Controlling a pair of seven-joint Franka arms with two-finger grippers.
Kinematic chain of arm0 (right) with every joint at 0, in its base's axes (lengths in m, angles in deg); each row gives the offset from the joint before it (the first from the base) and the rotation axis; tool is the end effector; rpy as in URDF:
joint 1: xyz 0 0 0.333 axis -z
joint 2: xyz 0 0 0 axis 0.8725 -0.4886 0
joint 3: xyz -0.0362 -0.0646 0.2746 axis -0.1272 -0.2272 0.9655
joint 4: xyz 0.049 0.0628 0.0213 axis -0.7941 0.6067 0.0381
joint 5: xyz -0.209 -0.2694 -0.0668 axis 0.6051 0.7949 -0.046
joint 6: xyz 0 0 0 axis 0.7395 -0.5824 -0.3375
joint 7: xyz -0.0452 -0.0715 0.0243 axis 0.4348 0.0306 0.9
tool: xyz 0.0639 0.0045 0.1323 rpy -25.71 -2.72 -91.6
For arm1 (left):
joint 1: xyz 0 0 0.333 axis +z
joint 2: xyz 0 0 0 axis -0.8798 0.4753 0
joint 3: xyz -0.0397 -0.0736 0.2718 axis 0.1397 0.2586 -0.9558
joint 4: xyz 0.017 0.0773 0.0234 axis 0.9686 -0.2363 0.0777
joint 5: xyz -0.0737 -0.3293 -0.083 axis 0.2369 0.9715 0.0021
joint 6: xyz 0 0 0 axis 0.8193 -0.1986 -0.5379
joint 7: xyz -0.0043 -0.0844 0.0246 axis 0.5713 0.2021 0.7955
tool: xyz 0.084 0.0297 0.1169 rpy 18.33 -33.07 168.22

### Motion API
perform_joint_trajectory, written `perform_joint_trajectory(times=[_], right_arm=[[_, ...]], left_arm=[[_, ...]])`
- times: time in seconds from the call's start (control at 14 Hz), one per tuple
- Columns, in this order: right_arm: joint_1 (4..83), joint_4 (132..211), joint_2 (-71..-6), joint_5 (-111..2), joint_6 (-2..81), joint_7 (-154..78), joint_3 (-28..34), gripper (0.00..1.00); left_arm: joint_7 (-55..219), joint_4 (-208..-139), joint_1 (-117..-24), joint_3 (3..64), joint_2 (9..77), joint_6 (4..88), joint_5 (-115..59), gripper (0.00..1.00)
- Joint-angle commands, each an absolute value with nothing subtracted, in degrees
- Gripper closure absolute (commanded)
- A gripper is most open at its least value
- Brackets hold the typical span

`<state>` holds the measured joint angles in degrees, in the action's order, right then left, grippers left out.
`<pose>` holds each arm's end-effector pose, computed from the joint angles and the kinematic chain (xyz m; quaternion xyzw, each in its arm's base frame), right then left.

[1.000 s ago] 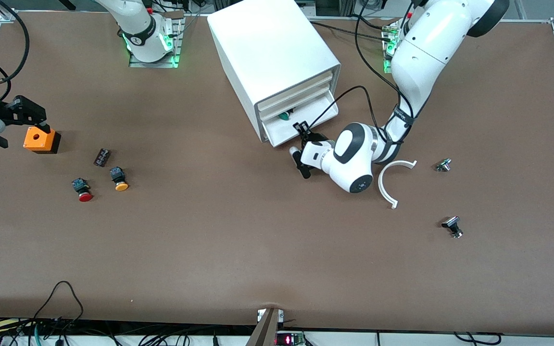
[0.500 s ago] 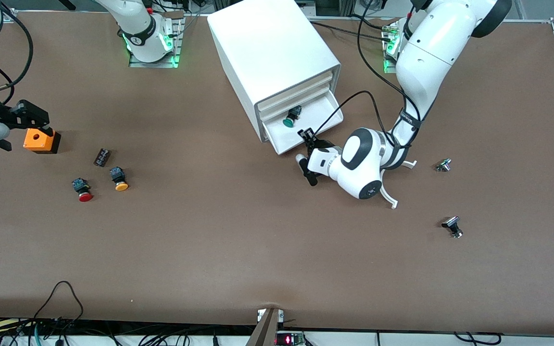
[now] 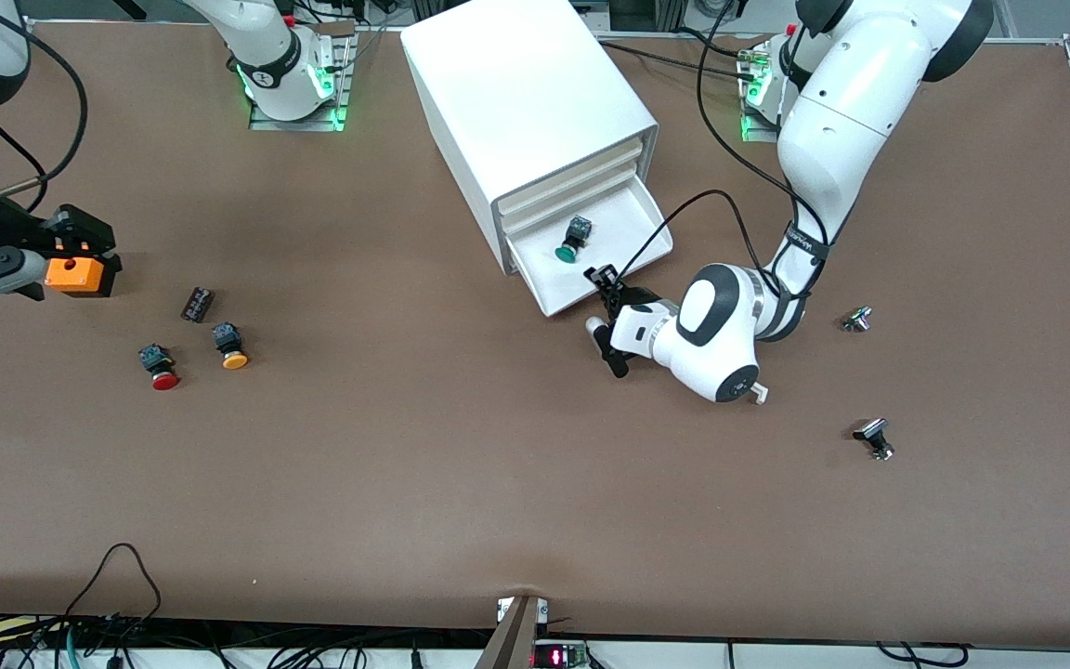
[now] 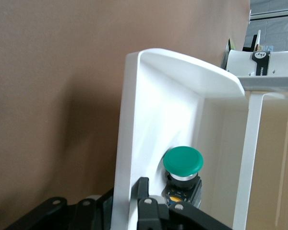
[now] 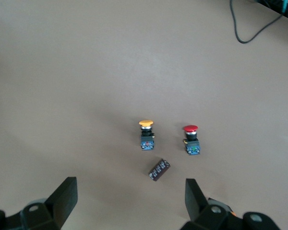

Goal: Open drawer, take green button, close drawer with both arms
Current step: 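Pull the drawer further open while the right gripper reaches toward the cabinet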

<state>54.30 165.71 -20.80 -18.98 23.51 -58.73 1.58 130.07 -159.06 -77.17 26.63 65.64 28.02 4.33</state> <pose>0.5452 0.0017 0.4903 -0.9760 -0.2176 -0.0041 0.0055 0.4878 -0.3324 0.1577 0.8034 -0.3517 -0.2256 0.4242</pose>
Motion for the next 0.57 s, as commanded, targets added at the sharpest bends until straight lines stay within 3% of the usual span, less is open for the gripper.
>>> perform_joint_trajectory(times=[0.0, 0.5], right_arm=[[52.23, 164.36, -23.44, -19.06, 22.24, -58.94, 1.39, 0.01], [51.96, 163.66, -25.73, -19.76, 22.15, -62.03, 1.47, 0.01]], left_arm=[[128.09, -154.37, -78.14, 25.42, 69.65, 32.92, 1.76, 1.0], [128.27, -150.51, -78.05, 25.34, 72.55, 33.18, 1.68, 1.0]])
